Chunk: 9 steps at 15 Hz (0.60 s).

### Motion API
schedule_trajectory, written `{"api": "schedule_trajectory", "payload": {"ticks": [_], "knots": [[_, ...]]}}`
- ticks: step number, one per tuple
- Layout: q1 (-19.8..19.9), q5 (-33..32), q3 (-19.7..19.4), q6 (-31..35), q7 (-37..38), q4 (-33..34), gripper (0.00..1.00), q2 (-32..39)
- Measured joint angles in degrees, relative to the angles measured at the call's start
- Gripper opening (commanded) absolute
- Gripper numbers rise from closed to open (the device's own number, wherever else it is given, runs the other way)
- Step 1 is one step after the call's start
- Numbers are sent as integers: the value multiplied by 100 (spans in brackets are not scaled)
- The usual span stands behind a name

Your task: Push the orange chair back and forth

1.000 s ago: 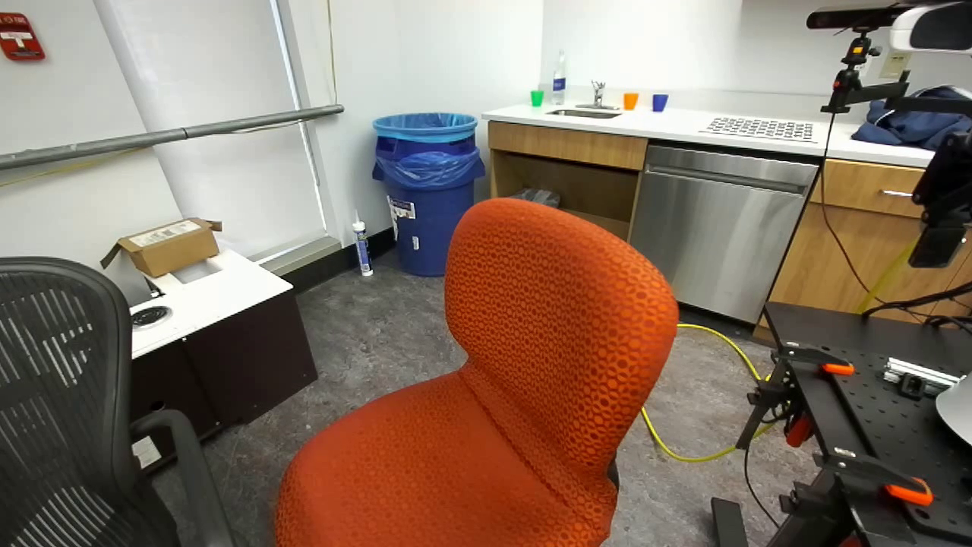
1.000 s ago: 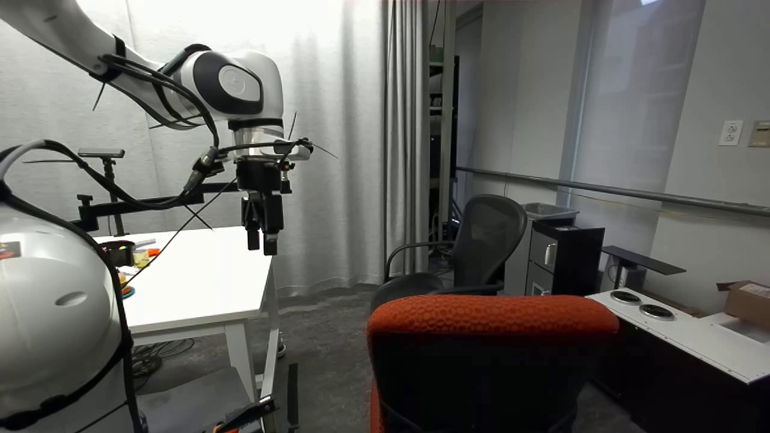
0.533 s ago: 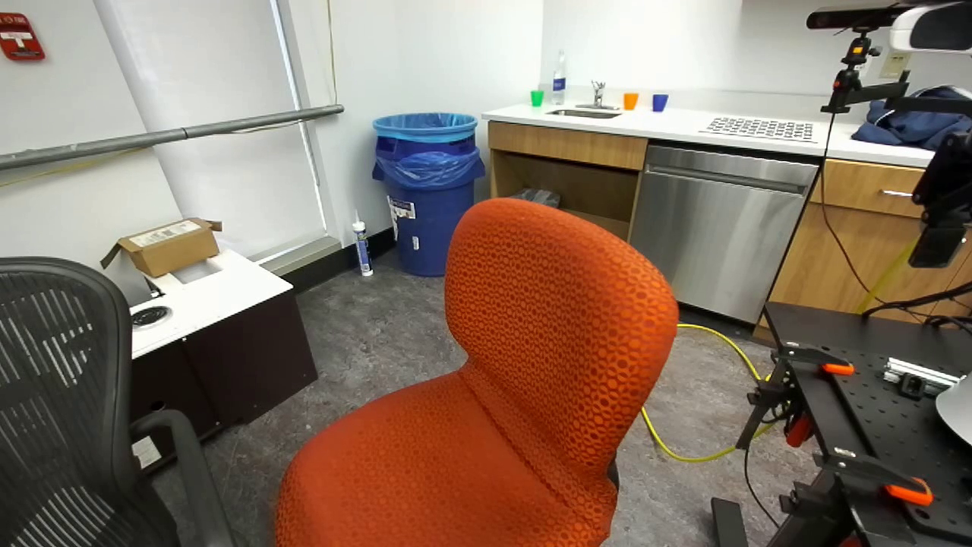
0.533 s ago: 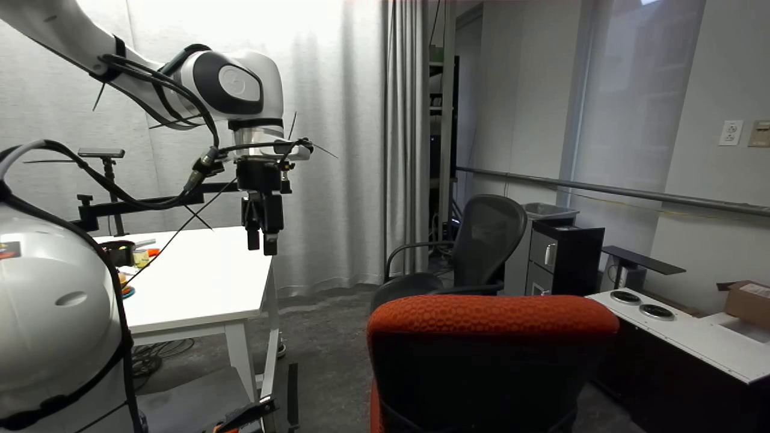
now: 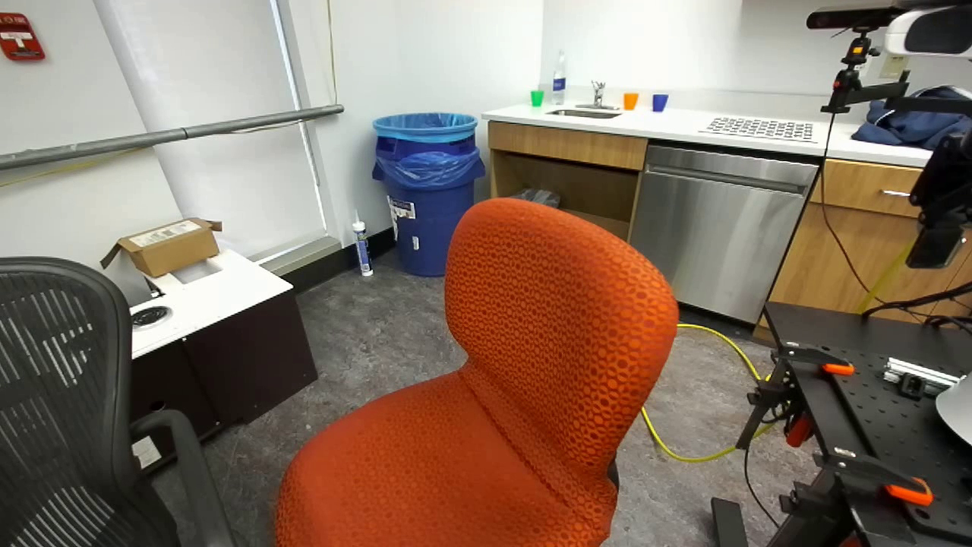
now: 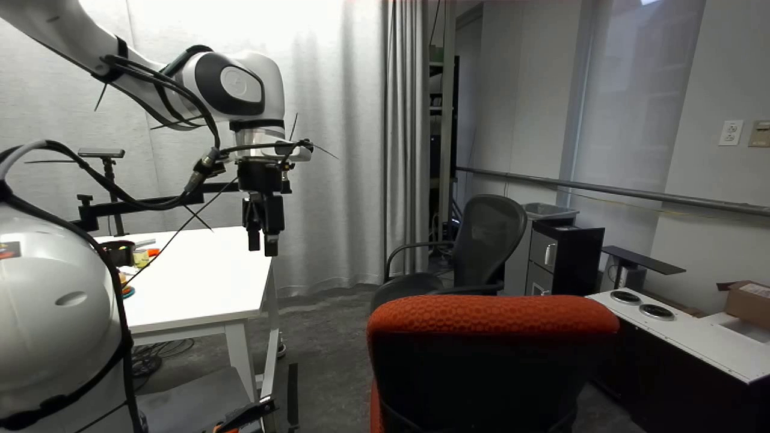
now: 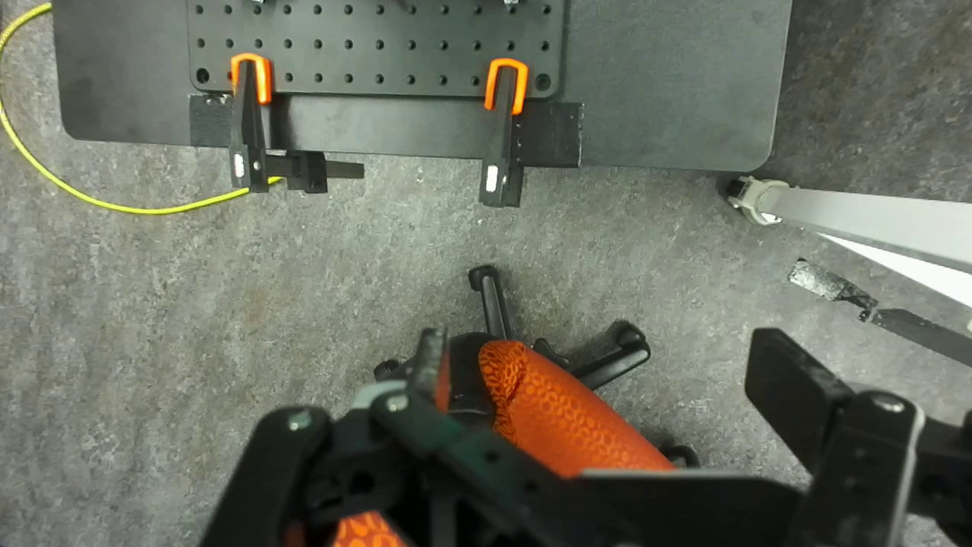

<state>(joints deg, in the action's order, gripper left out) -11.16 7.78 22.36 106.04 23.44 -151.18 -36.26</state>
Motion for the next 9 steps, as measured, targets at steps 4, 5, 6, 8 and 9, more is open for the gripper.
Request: {"api": "schedule_trajectory", "payload": {"ticks": [4,5,6,8,9], "knots": [[33,-285,-37,124,-4,19,100,205],[47,-413,-40,194,-6,36,100,286],[66,-563,-43,271,-7,66,100,382],[128,-909,-46,464,-8,150,100,616],[173,-1098,-51,579,-8,199,100,754]]}}
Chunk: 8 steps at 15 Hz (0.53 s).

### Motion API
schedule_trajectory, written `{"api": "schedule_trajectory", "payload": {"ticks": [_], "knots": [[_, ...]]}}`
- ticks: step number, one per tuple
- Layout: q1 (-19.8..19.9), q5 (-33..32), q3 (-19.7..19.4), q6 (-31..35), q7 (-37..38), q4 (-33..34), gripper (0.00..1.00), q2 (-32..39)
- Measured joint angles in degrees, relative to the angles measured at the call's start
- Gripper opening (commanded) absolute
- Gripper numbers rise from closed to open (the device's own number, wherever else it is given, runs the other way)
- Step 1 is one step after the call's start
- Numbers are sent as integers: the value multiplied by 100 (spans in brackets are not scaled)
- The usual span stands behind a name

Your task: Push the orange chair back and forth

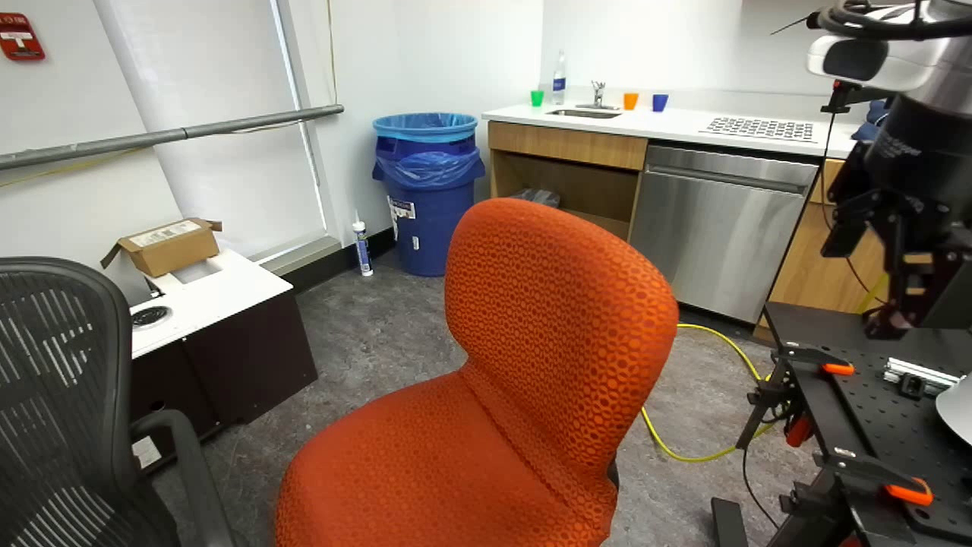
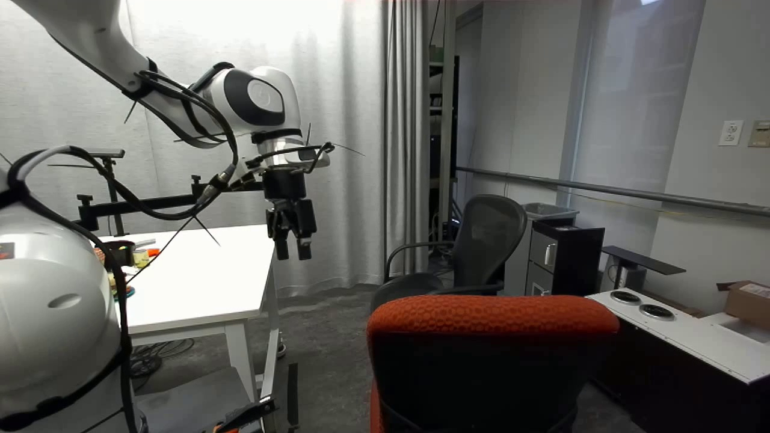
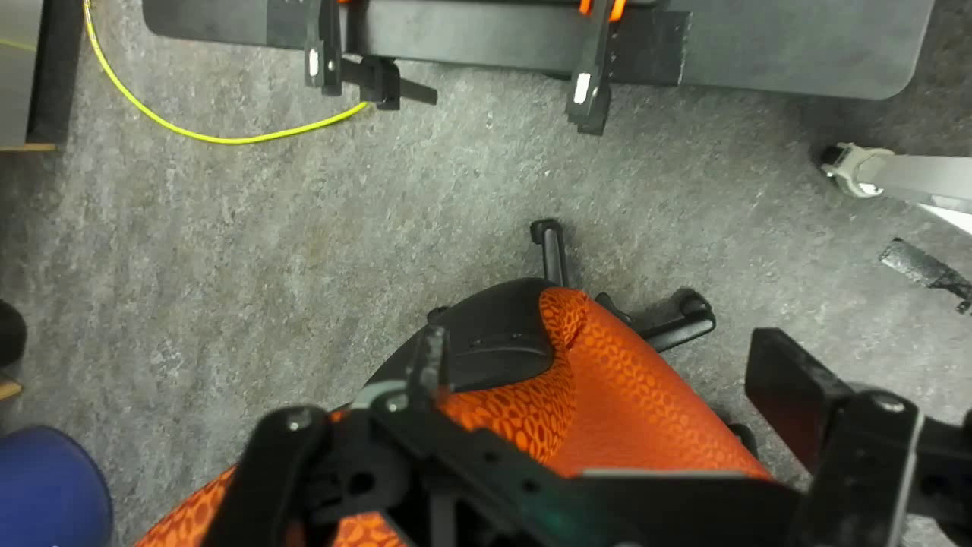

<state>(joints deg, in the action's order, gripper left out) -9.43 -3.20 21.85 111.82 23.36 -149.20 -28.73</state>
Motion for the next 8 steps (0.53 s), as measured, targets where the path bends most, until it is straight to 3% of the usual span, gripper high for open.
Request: {"api": "schedule_trajectory", "payload": {"ticks": [8], "knots": [[393,-1493,-241,774,0,619,100,1339]]}}
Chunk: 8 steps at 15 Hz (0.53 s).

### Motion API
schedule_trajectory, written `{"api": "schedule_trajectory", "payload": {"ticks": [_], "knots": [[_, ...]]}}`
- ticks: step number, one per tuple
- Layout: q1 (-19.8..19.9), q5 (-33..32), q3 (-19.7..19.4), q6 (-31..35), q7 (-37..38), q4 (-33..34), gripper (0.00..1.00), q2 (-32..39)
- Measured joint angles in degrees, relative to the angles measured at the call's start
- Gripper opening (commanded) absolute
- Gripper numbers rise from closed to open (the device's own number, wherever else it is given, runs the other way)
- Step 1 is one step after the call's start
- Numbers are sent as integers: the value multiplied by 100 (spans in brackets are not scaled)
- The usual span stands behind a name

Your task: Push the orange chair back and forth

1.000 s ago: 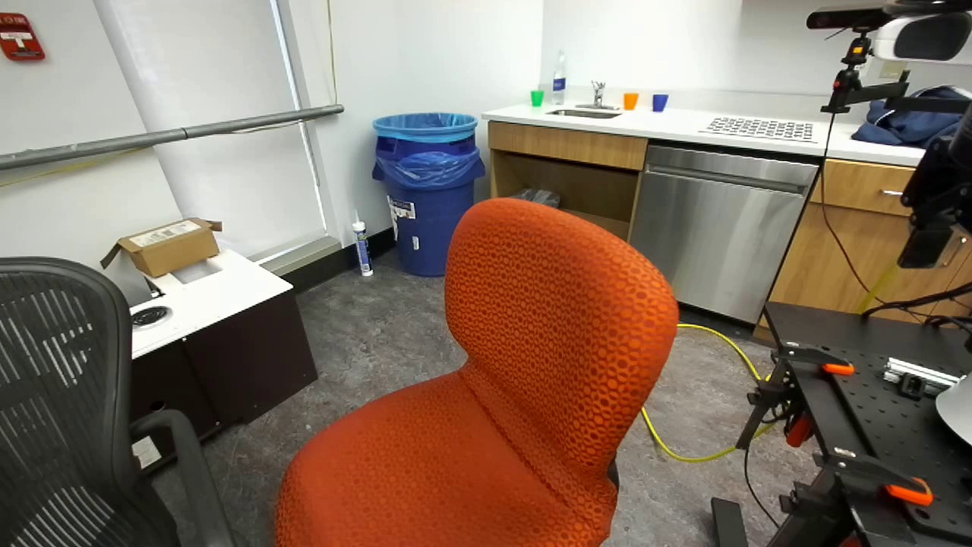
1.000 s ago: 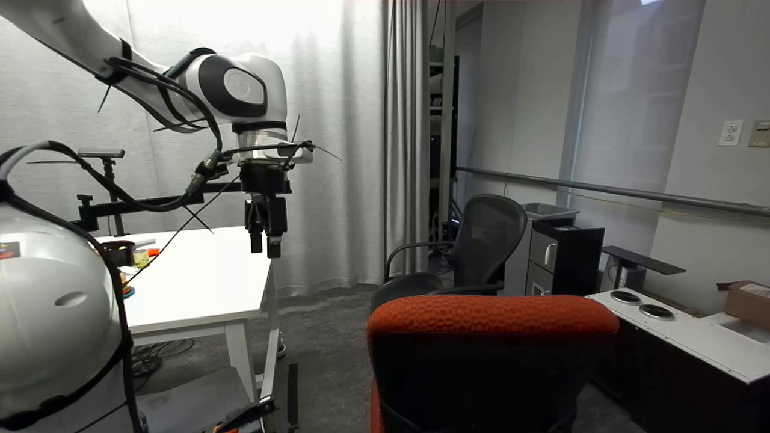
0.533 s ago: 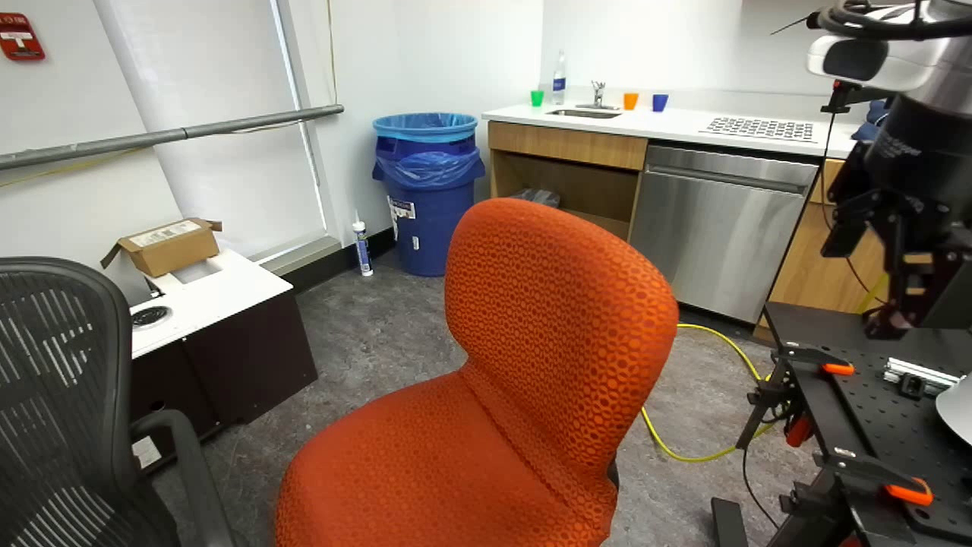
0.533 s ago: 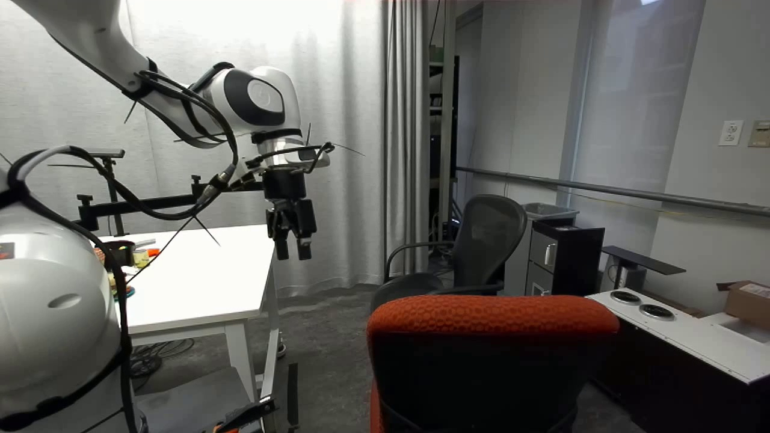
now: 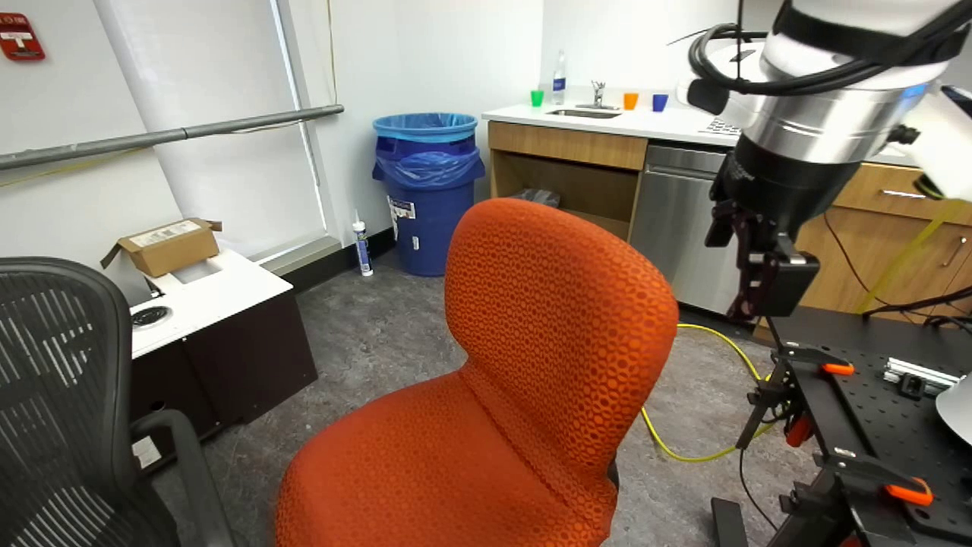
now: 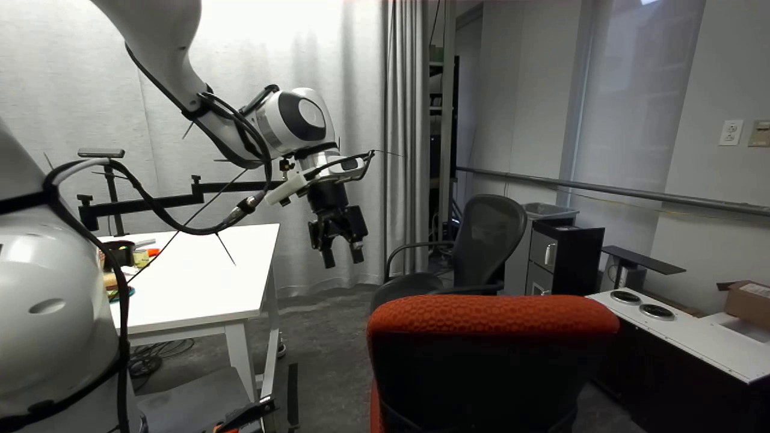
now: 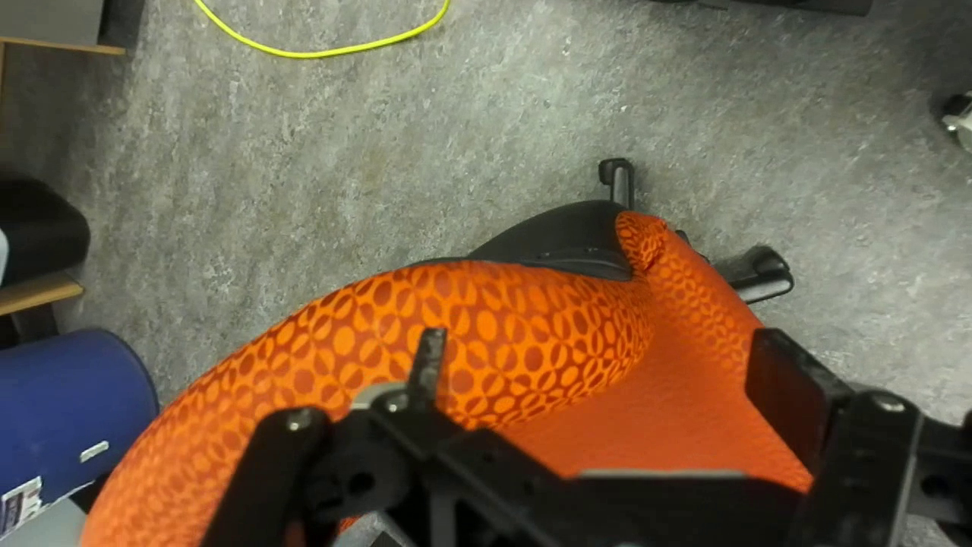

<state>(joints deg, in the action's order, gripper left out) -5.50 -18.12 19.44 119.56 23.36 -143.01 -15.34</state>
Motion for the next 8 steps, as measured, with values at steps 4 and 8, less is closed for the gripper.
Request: {"api": "schedule_trajectory", "payload": {"ticks": [4,8], "knots": [[48,-760,-221,32,1,467,100,713],[38,-1625,-418,31,4,1019,100,1385]]}}
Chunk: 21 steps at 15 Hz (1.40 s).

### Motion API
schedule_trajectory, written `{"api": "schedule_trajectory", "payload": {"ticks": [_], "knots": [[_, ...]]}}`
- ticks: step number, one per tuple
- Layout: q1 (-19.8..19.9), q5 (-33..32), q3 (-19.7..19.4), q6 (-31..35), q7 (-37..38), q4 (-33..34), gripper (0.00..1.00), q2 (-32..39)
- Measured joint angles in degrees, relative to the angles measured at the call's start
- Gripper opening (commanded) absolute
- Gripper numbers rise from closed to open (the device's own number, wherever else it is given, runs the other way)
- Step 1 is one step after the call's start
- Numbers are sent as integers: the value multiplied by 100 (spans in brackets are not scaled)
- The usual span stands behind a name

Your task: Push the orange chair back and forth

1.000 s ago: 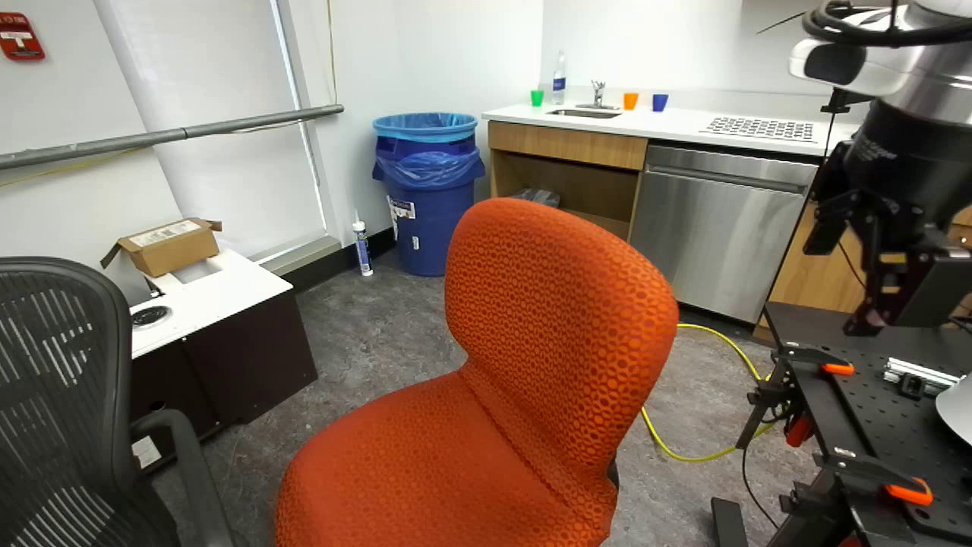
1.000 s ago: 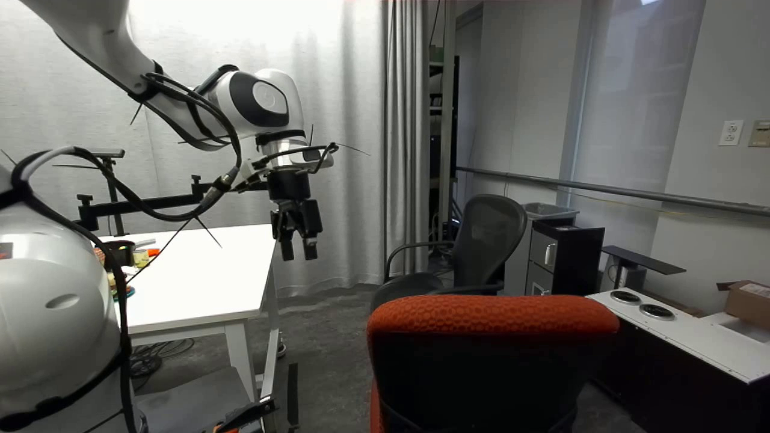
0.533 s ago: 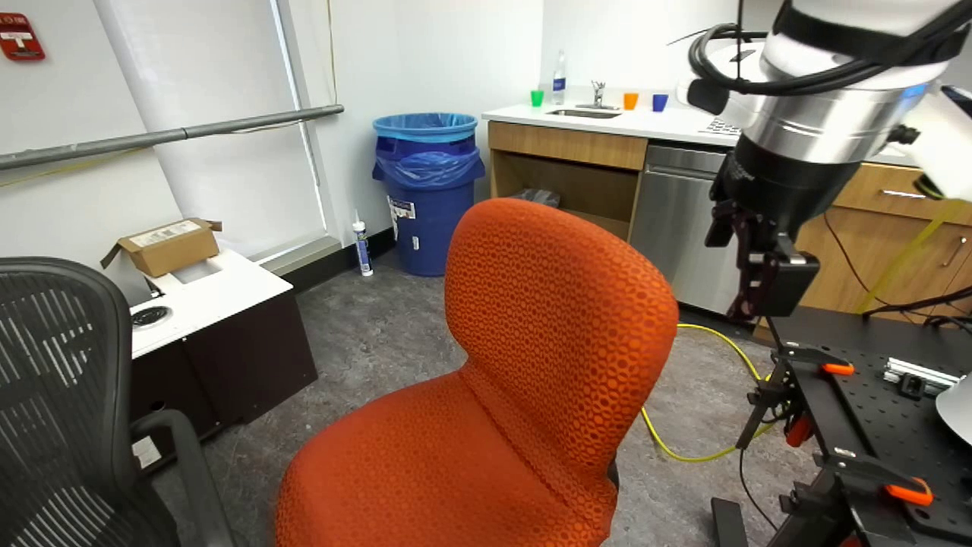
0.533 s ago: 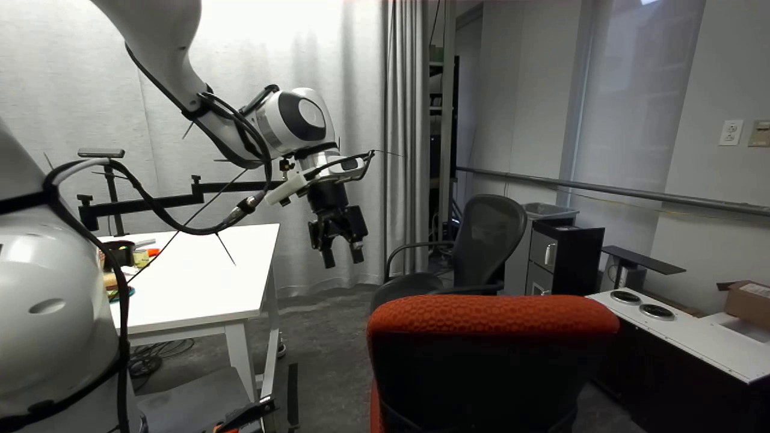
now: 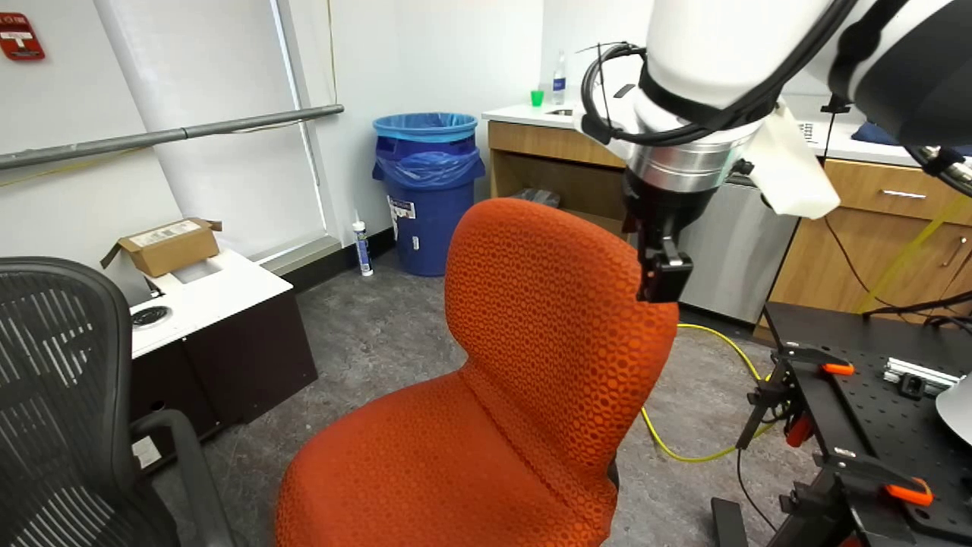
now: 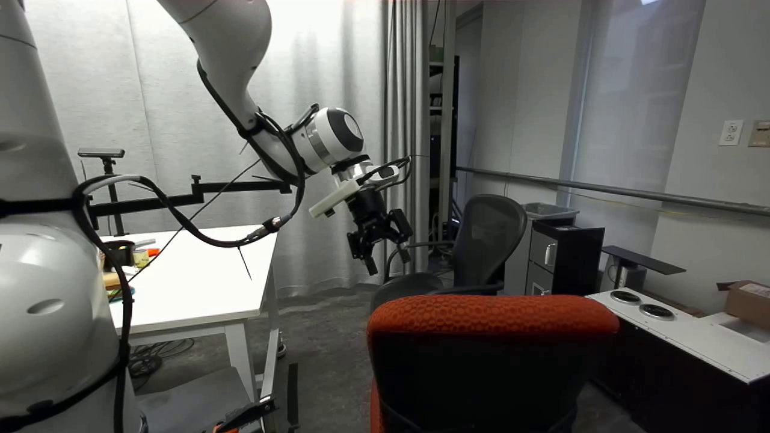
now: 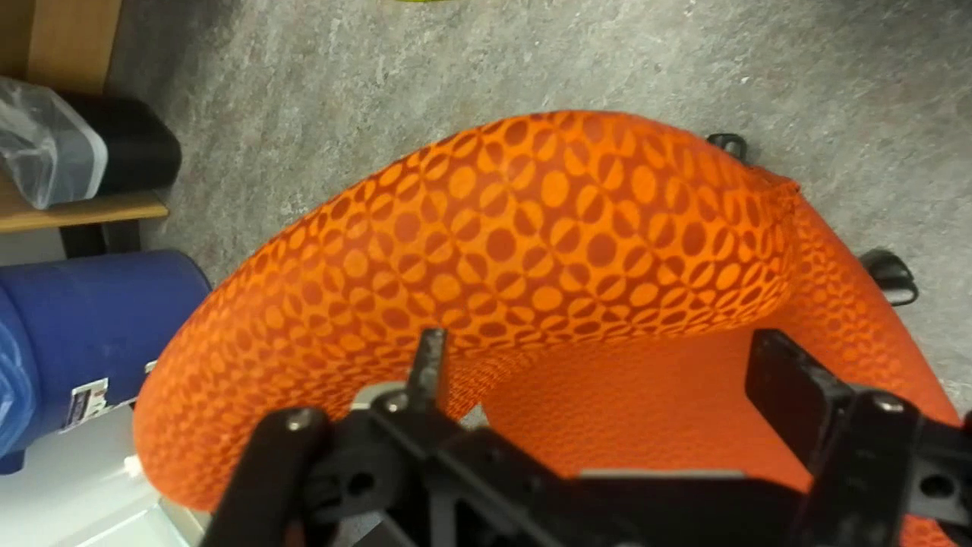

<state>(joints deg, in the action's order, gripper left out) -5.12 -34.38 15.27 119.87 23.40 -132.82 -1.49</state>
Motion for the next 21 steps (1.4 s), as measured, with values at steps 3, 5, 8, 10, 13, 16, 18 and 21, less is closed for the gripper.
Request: {"api": "schedule_trajectory", "payload": {"ticks": [3,5,8,10,13,16,18,21], "knots": [[-59,-507,-119,-2,-2,319,100,347],[-106,-751,-182,-10,-13,471,100,503],[-192,-946,-266,-15,-104,636,100,667],[-227,-990,-295,-15,-186,713,100,741],[-250,-967,-303,-14,-200,784,100,823],[-269,-691,-305,-17,-225,810,100,884],[-287,-441,-309,-15,-322,814,100,908],[-301,-442,-321,-15,-321,807,100,910]]}}
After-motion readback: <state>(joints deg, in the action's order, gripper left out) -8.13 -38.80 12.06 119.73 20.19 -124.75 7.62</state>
